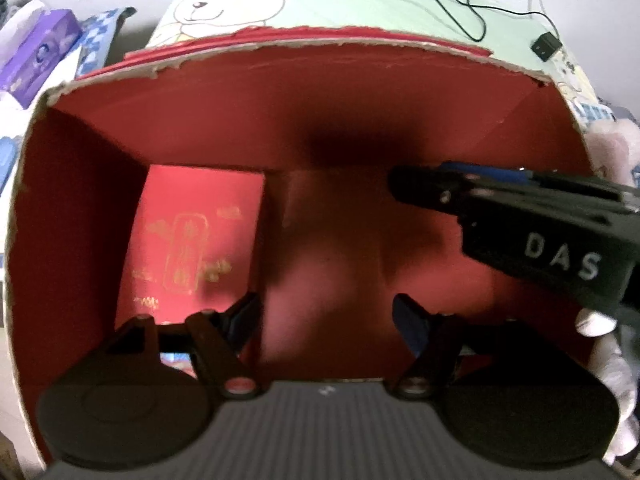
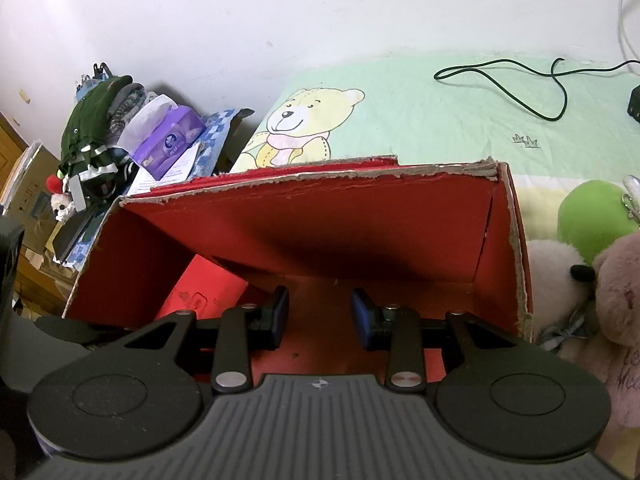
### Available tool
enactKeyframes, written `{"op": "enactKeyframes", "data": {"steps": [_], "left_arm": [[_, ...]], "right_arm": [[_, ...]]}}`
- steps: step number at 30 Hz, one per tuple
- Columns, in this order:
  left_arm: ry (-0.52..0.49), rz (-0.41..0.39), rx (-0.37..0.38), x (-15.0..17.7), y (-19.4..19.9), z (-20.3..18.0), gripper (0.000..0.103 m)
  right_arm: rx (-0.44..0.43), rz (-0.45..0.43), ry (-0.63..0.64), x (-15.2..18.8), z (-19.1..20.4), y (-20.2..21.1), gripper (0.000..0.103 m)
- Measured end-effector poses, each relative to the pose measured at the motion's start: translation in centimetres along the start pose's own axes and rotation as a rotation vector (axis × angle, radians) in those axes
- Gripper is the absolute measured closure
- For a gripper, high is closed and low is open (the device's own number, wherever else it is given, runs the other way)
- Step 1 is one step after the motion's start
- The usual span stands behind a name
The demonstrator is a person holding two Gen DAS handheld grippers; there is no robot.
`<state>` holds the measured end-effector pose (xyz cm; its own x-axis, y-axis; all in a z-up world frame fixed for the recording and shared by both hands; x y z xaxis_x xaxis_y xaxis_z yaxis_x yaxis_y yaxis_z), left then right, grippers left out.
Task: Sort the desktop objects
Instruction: 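Open the right gripper to release the gift box and withdraw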
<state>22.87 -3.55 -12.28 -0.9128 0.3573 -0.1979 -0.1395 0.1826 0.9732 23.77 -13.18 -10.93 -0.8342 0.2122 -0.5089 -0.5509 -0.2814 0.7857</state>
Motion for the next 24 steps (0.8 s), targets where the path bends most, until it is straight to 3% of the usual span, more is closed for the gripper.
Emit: {"op": "enactKeyframes", "data": {"steps": [8, 16, 21, 24], "left_arm": [[0.035, -0.039, -0.022, 0.4, 0.9, 0.1, 0.026], [0.015, -0.153, -0.058, 1.7, 5.1, -2.9, 0.026], [-0.027, -0.249, -0.086, 3.7, 8.0, -5.5, 0.024], [-0.030, -0.288, -0.073, 5.4, 9.5, -6.8, 0.024]], "right_arm": [[-0.020, -0.009, -0.003, 0.1, 0.1, 0.2, 0.065], [-0.136, -0.057, -0.005, -0.2, 0.5, 1.8, 0.064], [-0.237, -0.109, 0.006, 0.4, 0.6, 6.5, 0.062], [-0.253, -0.134, 0.045, 1.0, -0.1, 9.6, 0.058]]}}
Point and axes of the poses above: each gripper's, at about its wrist camera, not at the fingertips, and y roughly against the way its jaws point, z to its left, x to its underside, the point moved 9 cm from there along -y, roughly the way its jaws point, and after that the axes turned 5 degrees about z, right-handed, at the moved point
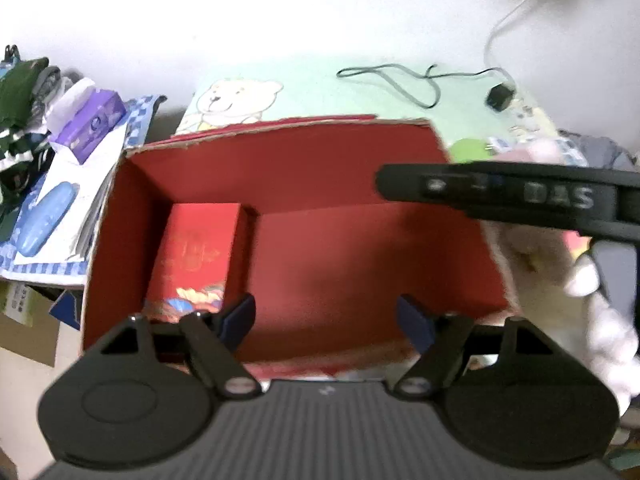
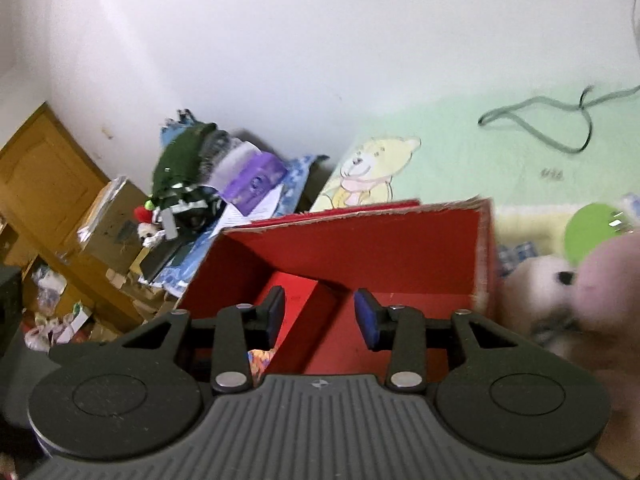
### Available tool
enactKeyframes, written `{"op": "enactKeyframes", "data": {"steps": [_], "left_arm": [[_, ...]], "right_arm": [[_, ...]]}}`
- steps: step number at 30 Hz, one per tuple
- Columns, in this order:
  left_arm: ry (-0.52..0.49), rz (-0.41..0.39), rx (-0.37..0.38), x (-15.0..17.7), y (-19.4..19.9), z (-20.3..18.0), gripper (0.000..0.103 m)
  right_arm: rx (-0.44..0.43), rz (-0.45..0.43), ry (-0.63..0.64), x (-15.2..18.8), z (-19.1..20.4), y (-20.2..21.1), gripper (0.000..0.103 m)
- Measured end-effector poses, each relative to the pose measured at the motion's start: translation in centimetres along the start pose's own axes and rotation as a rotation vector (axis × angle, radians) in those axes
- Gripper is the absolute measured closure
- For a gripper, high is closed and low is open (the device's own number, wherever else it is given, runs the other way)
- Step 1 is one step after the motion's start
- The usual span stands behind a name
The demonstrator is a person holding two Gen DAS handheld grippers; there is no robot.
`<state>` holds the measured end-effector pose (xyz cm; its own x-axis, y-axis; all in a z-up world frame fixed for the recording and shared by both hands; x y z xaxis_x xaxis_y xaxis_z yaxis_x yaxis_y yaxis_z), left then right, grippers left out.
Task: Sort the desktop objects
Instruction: 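Open the right gripper to release the gift box and withdraw, then grasp the brown pine cone with the right gripper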
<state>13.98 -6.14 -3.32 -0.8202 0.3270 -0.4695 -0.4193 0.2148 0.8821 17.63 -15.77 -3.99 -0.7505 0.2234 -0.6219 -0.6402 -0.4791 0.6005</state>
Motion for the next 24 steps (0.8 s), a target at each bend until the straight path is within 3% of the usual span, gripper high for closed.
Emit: {"op": "enactKeyframes", "data": {"steps": [5, 10, 17, 24], "left_arm": [[-0.040, -0.016, 0.041, 3.1, 1.6, -2.9, 0.026], [-0.082, 0.003, 0.136, 5.9, 1.2, -6.7, 0.028], [-0.131, 0.026, 0.220, 8.0, -2.2, -10.7, 0.028], [-0.151, 0.057, 0.214, 8.0, -5.6, -12.4, 0.034]], "right_arm": [[-0.012, -0.019, 0.054, 2.2, -1.1, 5.6, 0.055], [-0.013, 0.024, 0.013, 6.0, -3.9, 8.3, 0.054], [0.022, 0.165, -0.171, 11.6, -9.2, 6.9, 0.052], [-0.035, 0.240, -0.365, 14.0, -11.5, 4.9, 0.050]]}}
Point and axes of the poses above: each gripper's, at about its wrist camera, not at the fingertips, and y roughly against the way its jaws point, z to its left, x to its underside, the point moved 9 cm from there along -y, roughly the way its jaws point, and after that the axes turned 5 degrees about z, right-handed, at the moved point
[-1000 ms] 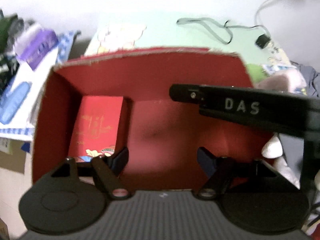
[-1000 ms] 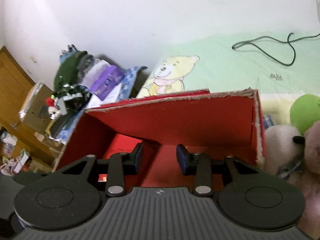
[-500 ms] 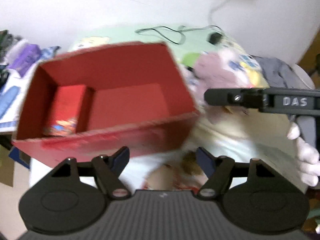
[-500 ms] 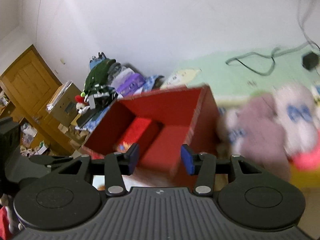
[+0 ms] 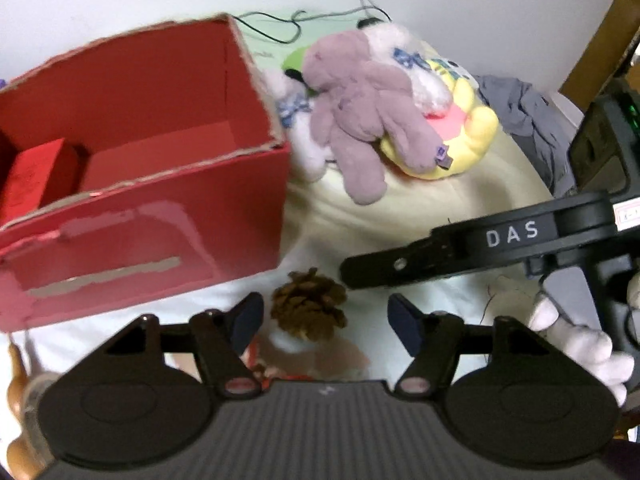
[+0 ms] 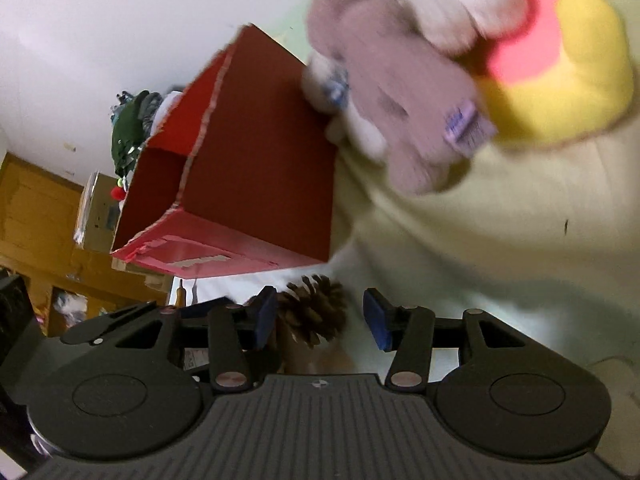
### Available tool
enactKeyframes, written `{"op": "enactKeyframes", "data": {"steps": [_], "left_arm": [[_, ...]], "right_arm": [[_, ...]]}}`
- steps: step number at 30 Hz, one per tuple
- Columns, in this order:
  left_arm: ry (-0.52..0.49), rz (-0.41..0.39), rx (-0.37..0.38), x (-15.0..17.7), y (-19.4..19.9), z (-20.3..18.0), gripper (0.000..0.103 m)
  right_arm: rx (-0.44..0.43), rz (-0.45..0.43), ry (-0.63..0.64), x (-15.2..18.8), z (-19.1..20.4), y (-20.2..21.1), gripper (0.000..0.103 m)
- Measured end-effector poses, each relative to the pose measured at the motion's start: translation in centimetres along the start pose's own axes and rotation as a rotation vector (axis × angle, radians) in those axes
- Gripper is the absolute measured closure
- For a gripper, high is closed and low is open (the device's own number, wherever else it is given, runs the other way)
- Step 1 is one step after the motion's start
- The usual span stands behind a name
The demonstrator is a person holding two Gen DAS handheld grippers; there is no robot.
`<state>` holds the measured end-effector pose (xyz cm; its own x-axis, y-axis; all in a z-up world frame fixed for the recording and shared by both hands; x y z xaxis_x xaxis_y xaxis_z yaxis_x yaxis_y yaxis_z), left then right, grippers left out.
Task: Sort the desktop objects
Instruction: 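Grasp the brown pine cone with the right gripper, then carry the pine cone into the red box and open the right gripper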
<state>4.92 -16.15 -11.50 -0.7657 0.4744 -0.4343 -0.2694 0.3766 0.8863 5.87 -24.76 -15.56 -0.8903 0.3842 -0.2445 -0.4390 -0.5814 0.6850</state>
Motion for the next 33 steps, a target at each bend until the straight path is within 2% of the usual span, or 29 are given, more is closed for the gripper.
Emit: {"op": "enactKeyframes", "data": {"steps": [4, 9, 13, 16, 18, 23, 27, 33], "left_arm": [[0.004, 0.062, -0.018, 0.5, -2.0, 0.0, 0.048], [0.021, 0.066, -0.026, 0.9, -2.8, 0.2, 0.051], [0.011, 0.061, -0.022, 0.7, -2.8, -0.3, 0.053], [-0.001, 0.062, 0.013, 0.5, -2.6, -1.2, 0.054], [-0.025, 0.055, 0.048, 0.2, -1.9, -2.3, 0.058], [-0.116, 0.015, 0.096, -1.2, -0.3, -5.1, 0.058], [-0.128, 0.034, 0.124, -1.3, -0.9, -5.1, 0.059], [-0.128, -0.010, 0.179, -2.3, 1.9, -4.5, 0.059]], "right_arm": [[-0.078, 0.044, -0.098, 0.6, -0.5, -1.0, 0.047], [-0.091, 0.060, -0.130, 1.4, -1.1, -1.9, 0.046], [-0.110, 0.071, -0.157, 1.6, -1.2, -2.5, 0.049], [-0.090, 0.050, -0.133, 1.5, -1.3, -1.7, 0.051], [-0.069, 0.029, -0.111, 1.5, -1.3, -0.5, 0.053], [-0.074, -0.047, -0.100, 1.1, -1.2, 3.5, 0.053], [0.006, -0.088, -0.094, 0.6, -2.3, 4.4, 0.054], [-0.032, -0.137, -0.066, 0.0, -0.1, 6.2, 0.054]]}}
Point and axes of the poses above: each gripper's, at about its wrist camera, not at the fingertips, and y roughly against the way its jaws point, z to its left, x to its underside, the point moved 9 cm from there along -y, roughly the way its jaws point, and after that the axes turned 5 degrees about z, right-handed, at the moved point
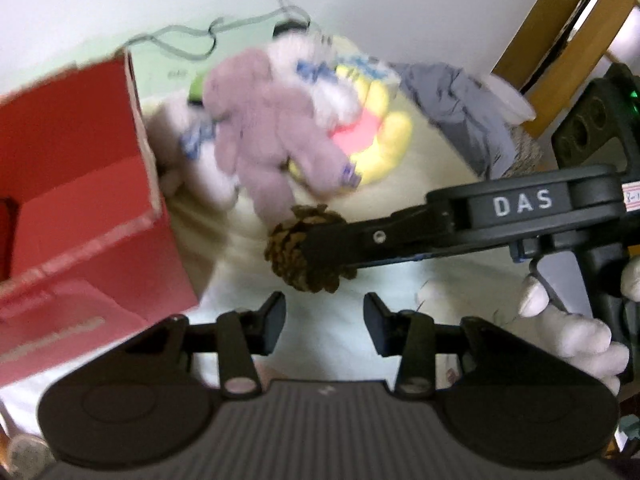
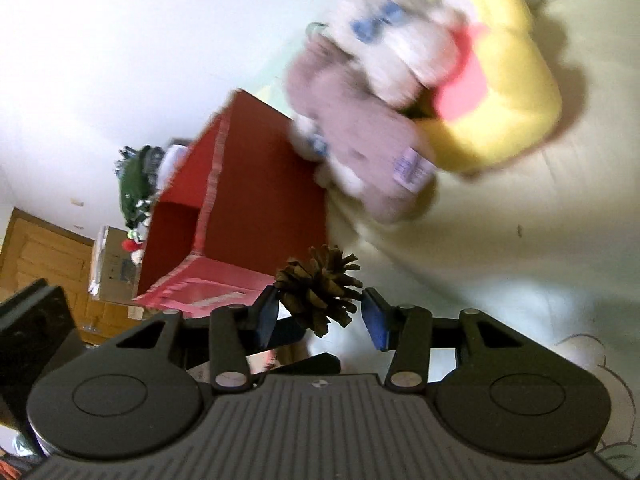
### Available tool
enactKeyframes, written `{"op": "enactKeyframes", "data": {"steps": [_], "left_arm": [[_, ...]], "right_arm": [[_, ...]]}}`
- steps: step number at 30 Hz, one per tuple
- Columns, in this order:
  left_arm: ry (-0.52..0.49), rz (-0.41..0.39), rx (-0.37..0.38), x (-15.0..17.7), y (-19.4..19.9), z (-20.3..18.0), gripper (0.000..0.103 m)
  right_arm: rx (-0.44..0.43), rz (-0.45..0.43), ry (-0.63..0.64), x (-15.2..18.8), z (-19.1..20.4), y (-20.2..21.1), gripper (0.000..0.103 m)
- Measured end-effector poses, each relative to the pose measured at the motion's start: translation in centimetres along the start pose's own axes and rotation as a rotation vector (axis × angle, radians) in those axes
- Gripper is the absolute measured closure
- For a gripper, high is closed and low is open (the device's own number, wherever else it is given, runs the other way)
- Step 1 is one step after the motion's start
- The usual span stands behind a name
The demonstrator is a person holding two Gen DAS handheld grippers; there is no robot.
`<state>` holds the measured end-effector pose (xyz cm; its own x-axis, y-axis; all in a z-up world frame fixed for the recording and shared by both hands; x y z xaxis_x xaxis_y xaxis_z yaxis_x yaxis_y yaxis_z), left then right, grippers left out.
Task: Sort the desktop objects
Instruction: 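Carry the pine cone into the red box and open the right gripper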
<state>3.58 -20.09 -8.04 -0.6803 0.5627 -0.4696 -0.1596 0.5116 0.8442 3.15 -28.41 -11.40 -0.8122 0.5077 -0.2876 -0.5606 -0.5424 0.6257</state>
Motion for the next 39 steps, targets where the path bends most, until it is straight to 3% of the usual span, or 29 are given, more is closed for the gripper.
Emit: {"op": "enactKeyframes", "data": {"steps": [9, 15, 21, 25, 30, 39], "left_arm": [[-0.038, -0.172, -0.059, -5.7, 7.3, 2.3, 0.058], [-0.025, -0.210, -0.130, -7.2, 10.1, 6.8, 0.058], [0.065, -0.131, -0.183, -7.1, 8.7, 13.7, 0.056], [0.128, -0.054, -0.205, -6.3, 6.6, 18.2, 0.056], [0.180, 0.052, -0.280, -4.8, 4.3, 22.8, 0.056], [0.201, 0.153, -0.302, -3.5, 2.1, 25.9, 0.056]], "right_arm": [[-0.039, -0.040, 0.212, -4.3, 9.1, 1.5, 0.054], [-0.052, -0.005, 0.324, -7.1, 14.1, -0.6, 0.054], [-0.002, 0.090, 0.343, -8.8, 16.7, -7.7, 0.054], [0.055, 0.171, 0.271, -9.5, 16.0, -14.0, 0.054], [0.169, 0.199, 0.191, -10.5, 14.4, -19.5, 0.054], [0.242, 0.270, 0.178, -10.6, 13.2, -24.1, 0.054]]}}
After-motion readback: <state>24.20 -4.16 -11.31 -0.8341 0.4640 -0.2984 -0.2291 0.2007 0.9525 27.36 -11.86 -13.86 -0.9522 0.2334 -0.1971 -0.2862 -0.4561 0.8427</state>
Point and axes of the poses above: each gripper's, at about its wrist camera, not at the fingertips, and y roughly against the way its jaws point, z to its left, x to its underside, the point moved 9 cm from there along -y, roughly the way its jaws point, and after that the axes turned 5 degrees about z, right-handed, at the moved point
